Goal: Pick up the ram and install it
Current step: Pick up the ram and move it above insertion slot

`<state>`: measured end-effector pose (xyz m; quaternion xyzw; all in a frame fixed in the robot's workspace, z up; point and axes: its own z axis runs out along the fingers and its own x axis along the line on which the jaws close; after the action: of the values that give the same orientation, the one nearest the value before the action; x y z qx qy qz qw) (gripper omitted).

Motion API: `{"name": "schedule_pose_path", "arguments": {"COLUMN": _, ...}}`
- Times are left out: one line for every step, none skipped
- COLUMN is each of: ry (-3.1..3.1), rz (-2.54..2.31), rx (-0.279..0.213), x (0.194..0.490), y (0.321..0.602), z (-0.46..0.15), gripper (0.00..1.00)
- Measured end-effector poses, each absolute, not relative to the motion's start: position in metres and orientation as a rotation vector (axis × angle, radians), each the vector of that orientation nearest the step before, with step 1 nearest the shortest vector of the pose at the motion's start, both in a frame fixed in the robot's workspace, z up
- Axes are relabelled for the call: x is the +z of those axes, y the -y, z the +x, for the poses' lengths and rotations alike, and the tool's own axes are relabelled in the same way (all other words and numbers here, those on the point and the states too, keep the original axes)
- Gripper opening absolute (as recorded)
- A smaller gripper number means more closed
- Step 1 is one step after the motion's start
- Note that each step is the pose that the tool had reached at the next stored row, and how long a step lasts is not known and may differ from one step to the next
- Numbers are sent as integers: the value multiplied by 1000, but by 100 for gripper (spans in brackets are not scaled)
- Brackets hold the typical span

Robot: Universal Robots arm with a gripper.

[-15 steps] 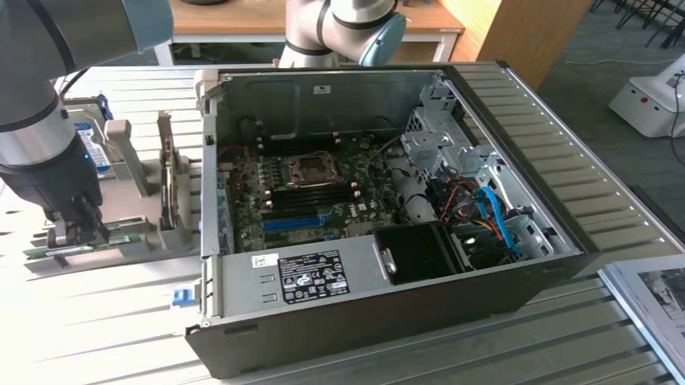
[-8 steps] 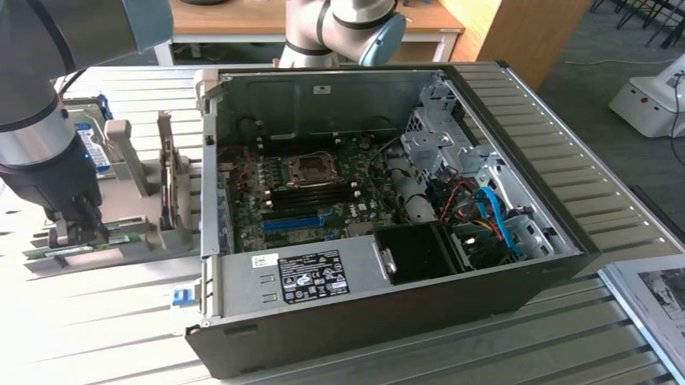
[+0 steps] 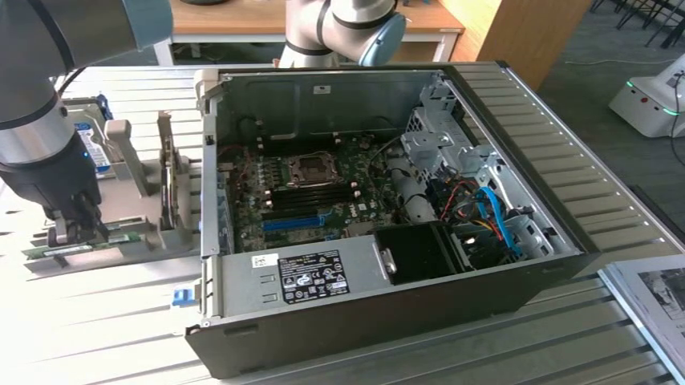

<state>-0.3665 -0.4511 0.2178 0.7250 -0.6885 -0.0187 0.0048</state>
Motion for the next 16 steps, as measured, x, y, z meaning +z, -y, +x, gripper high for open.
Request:
{"name": "schedule_pose_path", "arguments": {"ry": 2156, "rz": 2271, "rx": -59, "x": 219, "y": 451, "z": -366, "gripper": 12}}
{"name": "schedule_pose_path", "arguments": {"ry": 2156, "rz": 2271, "rx": -59, "x": 220, "y": 451, "z": -366, "gripper": 12}}
{"name": "schedule_pose_path", "arguments": {"ry": 2156, "rz": 2271, "rx": -59, "x": 221, "y": 451, "z": -366, "gripper": 12}}
{"name": "schedule_pose_path", "arguments": {"ry": 2156, "rz": 2271, "rx": -59, "x": 222, "y": 451, "z": -366, "gripper": 12}}
{"name": "schedule_pose_path", "arguments": {"ry": 2156, "rz": 2271, "rx": -59, "x": 224, "y": 451, "z": -366, "gripper": 12}}
{"name": "schedule_pose_path", "arguments": {"ry": 2156, "rz": 2271, "rx": -59, "x": 225, "y": 451, "z": -366, "gripper": 12}}
{"name": "schedule_pose_path", "arguments": {"ry": 2156, "rz": 2271, "rx": -59, "x": 226, "y": 451, "z": -366, "gripper": 12}}
{"name": "schedule_pose_path", "arguments": {"ry": 2156, "rz": 2271, "rx": -59, "x": 228, "y": 451, "z": -365, "gripper": 12}}
{"name": "schedule_pose_path", "arguments": {"ry": 2156, "rz": 2271, "rx": -59, "x": 229, "y": 451, "z": -365, "gripper": 12}}
{"name": "schedule_pose_path", "arguments": {"ry": 2156, "rz": 2271, "rx": -59, "x": 231, "y": 451, "z": -365, "gripper": 12}}
{"name": "schedule_pose_path", "arguments": {"ry": 2156, "rz": 2271, "rx": -59, "x": 232, "y": 451, "z": -365, "gripper": 12}}
{"name": "schedule_pose_path", "arguments": {"ry": 2156, "rz": 2271, "rx": -59, "x": 234, "y": 451, "z": -365, "gripper": 12}}
{"name": "schedule_pose_path", "arguments": {"ry": 2156, "rz": 2271, "rx": -59, "x": 235, "y": 451, "z": -364, "gripper": 12}}
{"name": "schedule_pose_path", "arguments": {"ry": 2156, "rz": 2271, "rx": -59, "x": 237, "y": 451, "z": -364, "gripper": 12}}
{"name": "schedule_pose_path", "arguments": {"ry": 2156, "rz": 2271, "rx": -59, "x": 239, "y": 451, "z": -364, "gripper": 12}}
{"name": "schedule_pose_path", "arguments": {"ry": 2156, "rz": 2271, "rx": -59, "x": 240, "y": 451, "z": -364, "gripper": 12}}
